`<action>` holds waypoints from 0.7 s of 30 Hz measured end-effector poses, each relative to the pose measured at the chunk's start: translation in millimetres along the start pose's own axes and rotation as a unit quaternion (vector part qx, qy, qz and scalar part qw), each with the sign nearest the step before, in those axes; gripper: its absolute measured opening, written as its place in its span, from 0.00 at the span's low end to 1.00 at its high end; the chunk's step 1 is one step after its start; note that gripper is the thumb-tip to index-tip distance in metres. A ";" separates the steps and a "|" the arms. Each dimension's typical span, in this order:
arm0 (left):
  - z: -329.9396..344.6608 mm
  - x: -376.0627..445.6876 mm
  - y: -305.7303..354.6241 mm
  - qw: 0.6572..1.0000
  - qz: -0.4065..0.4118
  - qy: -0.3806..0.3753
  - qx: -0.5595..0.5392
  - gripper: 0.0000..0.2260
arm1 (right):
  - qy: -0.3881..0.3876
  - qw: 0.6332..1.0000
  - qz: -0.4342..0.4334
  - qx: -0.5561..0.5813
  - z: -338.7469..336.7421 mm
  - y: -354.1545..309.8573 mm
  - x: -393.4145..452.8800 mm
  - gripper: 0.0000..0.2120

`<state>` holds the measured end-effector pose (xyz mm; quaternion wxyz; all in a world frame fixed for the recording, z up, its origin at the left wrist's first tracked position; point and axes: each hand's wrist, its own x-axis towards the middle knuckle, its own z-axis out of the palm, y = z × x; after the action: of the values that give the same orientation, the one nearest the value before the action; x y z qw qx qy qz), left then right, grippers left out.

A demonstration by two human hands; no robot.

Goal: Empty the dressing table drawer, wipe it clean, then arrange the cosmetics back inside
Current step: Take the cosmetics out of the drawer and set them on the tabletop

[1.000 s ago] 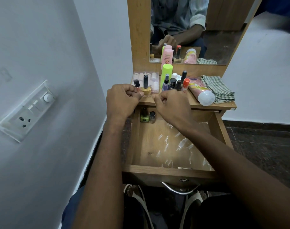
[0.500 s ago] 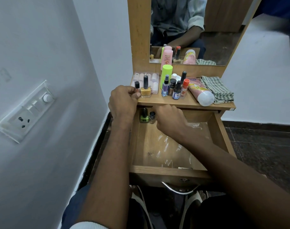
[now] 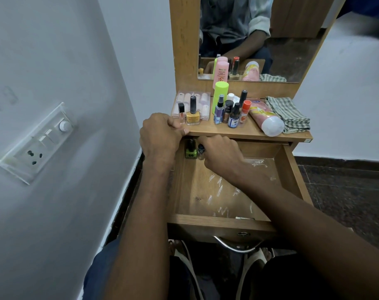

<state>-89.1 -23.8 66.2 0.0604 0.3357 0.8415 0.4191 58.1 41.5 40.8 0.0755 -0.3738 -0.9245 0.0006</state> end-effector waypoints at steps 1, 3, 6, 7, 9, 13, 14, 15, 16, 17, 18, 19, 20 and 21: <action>-0.2 0.1 -3.1 0.999 -0.008 -0.036 0.018 0.09 | 0.004 1.000 0.001 -0.001 0.5 -0.3 0.1 0.18; 3.4 -2.2 -7.5 0.993 -0.024 -0.097 0.055 0.09 | 0.009 1.000 0.005 -0.003 1.6 -0.9 0.2 0.17; 12.9 -10.1 -6.4 0.990 -0.019 -0.104 0.094 0.06 | 0.010 1.000 0.006 -0.003 4.0 -2.0 0.8 0.17; 15.6 -13.5 -4.0 0.990 -0.015 -0.099 0.100 0.07 | 0.010 1.000 0.003 -0.001 4.4 -2.3 0.7 0.17; 21.6 -17.7 -0.5 0.989 -0.005 -0.086 0.119 0.09 | 0.018 1.000 -0.001 -0.002 4.6 -2.9 0.4 0.18; 31.0 -23.9 3.1 0.987 0.000 -0.066 0.144 0.08 | 0.025 0.999 -0.007 -0.020 6.7 -5.7 0.7 0.17; 33.2 -25.1 3.5 0.987 0.000 -0.065 0.149 0.07 | 0.025 0.999 -0.010 -0.024 8.0 -5.8 0.8 0.17; 34.4 -26.3 4.1 0.986 0.002 -0.063 0.155 0.07 | 0.022 0.999 -0.013 -0.025 9.1 -5.9 1.3 0.18; 35.4 -26.9 4.7 0.985 0.004 -0.061 0.163 0.07 | 0.018 0.999 -0.016 -0.024 10.0 -5.9 1.8 0.19; 36.9 -27.1 5.1 0.984 0.007 -0.057 0.169 0.08 | 0.014 0.999 -0.017 -0.022 10.7 -5.4 2.3 0.20; 38.6 -26.6 5.0 0.983 0.010 -0.054 0.176 0.08 | 0.011 1.000 -0.018 -0.020 11.3 -4.9 2.8 0.21; 39.9 -26.3 5.3 0.982 0.013 -0.053 0.182 0.08 | 0.008 1.000 -0.018 -0.018 11.8 -4.8 3.2 0.21; 41.0 -26.3 5.8 0.980 0.017 -0.052 0.189 0.08 | 0.007 1.000 -0.018 -0.017 12.4 -5.1 3.6 0.21; 41.3 -26.0 6.1 0.979 0.021 -0.051 0.195 0.08 | 0.006 1.000 -0.018 -0.017 12.9 -5.7 3.8 0.21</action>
<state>-50.2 -9.8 39.6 0.0279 0.3800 0.8955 0.2300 49.6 40.8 28.8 0.0746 -0.3585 -0.9303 -0.0190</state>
